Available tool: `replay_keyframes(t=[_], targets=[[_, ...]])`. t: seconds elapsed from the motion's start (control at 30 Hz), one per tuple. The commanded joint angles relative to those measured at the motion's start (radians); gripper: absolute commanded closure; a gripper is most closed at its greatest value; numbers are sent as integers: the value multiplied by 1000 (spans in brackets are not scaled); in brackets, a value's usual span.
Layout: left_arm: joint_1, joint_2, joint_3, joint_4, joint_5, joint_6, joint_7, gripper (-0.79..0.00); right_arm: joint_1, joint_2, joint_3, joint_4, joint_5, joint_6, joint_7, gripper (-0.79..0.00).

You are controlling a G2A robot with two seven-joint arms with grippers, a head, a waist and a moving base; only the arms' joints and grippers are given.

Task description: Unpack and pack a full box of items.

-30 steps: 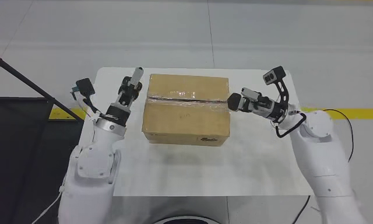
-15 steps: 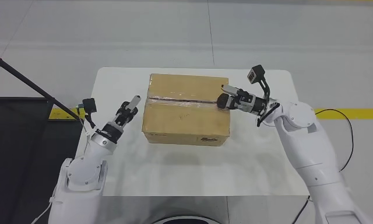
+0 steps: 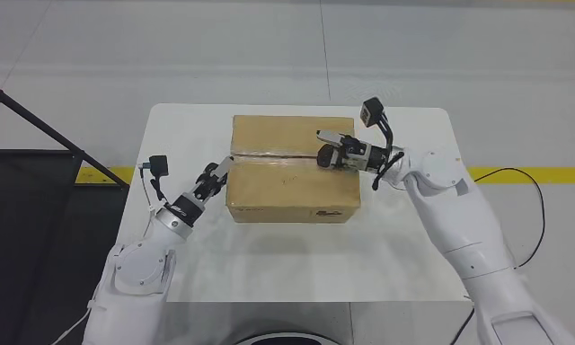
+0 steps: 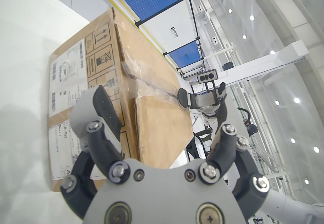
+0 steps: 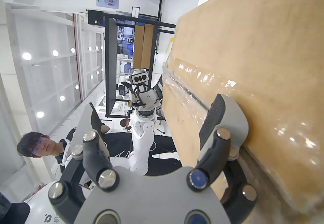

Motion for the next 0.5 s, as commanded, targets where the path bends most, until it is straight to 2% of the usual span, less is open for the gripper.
replay_keyframes(t=[0.0, 0.47], targets=[[2, 2, 3, 1, -6, -2, 2, -785, 18, -9, -26, 10, -7, 7, -7, -785], [6, 14, 16, 12, -26, -17, 0, -785, 138, -92, -188, 123, 26, 21, -52, -785]])
